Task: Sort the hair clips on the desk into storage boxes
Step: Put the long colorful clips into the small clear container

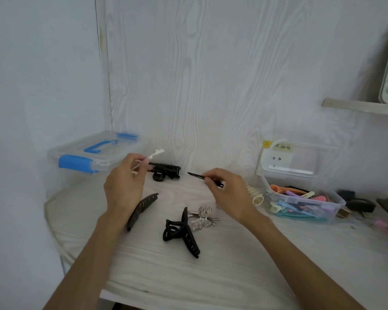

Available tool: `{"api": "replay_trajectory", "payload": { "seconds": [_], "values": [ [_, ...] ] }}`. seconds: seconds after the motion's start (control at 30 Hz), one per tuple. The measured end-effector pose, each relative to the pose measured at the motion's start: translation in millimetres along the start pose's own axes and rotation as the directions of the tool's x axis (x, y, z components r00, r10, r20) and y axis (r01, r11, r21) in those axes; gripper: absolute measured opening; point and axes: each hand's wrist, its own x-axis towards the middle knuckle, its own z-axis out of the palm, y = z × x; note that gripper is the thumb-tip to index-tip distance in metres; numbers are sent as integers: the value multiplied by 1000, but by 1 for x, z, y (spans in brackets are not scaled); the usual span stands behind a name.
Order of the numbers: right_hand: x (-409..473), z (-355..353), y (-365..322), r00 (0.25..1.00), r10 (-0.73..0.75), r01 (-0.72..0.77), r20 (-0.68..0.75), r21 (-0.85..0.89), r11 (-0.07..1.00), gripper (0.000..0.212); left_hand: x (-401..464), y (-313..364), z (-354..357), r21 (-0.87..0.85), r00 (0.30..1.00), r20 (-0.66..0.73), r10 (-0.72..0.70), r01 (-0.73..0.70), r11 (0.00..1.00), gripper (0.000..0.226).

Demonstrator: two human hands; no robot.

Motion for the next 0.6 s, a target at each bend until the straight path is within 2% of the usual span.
{"api": "replay_trajectory", "payload": {
  "seconds": [0.07,0.1,0.2,0.27,0.3,0.4,0.5,0.6],
  "values": [
    [-12,-19,11,998,19,-20,-54,-12,1000,14,-9,19,-1,-121,1000,-26,-16,13,993,9],
    [-17,-29,17,995,8,-13,-94,-49,999,14,-14,31,0,-159,1000,6,-11,12,987,7],
    [-28,-66,32,930,-145,52,-338,-269,962,15,-32,68,19,-160,976,191,108,-78,984,7],
    [-31,-90,48,859,-203,3,-470,-392,920,15,-43,94,40,-142,940,296,170,-132,981,10],
    [-31,-104,59,853,-183,-60,-489,-439,896,16,-48,108,54,-147,924,334,184,-142,979,10],
    [-32,-127,85,934,0,-195,-357,-511,837,17,-59,140,92,-154,890,404,209,-159,975,12],
    [-48,-144,97,953,43,-194,-299,-495,847,15,-65,157,126,-156,866,429,257,-209,965,14],
    [-66,-178,116,964,50,-184,-260,-520,834,16,-77,170,164,55,820,422,387,-449,892,24]
  ]
}}
